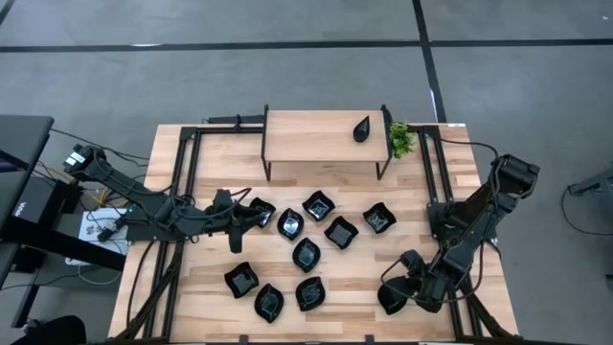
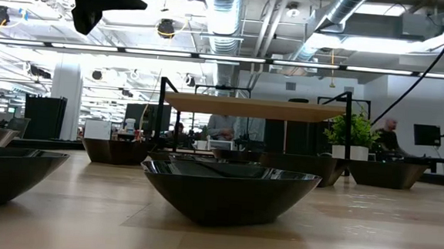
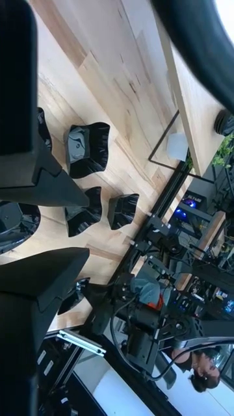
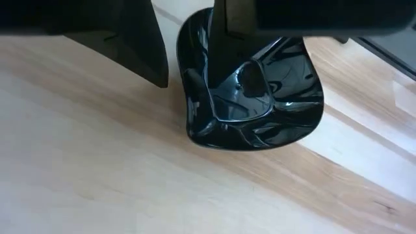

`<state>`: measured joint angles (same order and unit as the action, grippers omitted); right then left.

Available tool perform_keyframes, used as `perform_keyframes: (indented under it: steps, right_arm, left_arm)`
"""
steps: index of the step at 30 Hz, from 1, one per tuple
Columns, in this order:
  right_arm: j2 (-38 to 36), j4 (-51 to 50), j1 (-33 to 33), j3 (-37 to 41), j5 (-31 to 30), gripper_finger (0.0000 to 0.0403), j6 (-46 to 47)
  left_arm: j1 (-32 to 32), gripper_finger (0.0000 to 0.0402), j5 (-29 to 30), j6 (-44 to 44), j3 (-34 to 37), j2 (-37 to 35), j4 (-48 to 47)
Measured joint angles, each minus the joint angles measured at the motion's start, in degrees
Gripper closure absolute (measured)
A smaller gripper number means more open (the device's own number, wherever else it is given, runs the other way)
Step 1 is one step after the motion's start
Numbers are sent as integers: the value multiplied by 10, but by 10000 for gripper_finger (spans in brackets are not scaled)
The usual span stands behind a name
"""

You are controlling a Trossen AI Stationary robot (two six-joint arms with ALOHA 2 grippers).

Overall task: Pick & Place Mini shaped plates
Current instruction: Put the black leaf shaped plate on the shelf

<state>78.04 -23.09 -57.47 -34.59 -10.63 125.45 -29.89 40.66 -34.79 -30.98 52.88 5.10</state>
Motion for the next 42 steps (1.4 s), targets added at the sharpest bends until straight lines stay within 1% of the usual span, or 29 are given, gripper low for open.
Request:
perform_keyframes:
  steps: [8,14,22,28,32,36,39,42]
  right_arm:
    - [0,0,-7,0,0,351,4]
    - [0,2,-7,0,0,396,3]
    - [-2,11,-7,0,-1,400,-13]
    - [-26,41,-4,-2,-40,401,-62]
    - [-66,36,11,-12,-49,400,-121]
    - [-114,35,39,-26,-49,401,-212]
    - [-152,35,77,-38,-49,402,-298]
    - [-187,35,128,-52,-64,401,-399]
  left_arm:
    - [0,289,0,0,0,0,1]
    - [0,289,0,0,0,0,2]
    - [0,289,0,0,0,0,5]
    - [0,289,0,0,0,0,5]
    - [0,289,0,0,0,0,5]
    - [0,289,0,0,0,0,5]
    - [0,289,0,0,0,0,5]
    - [0,289,0,0,0,0,6]
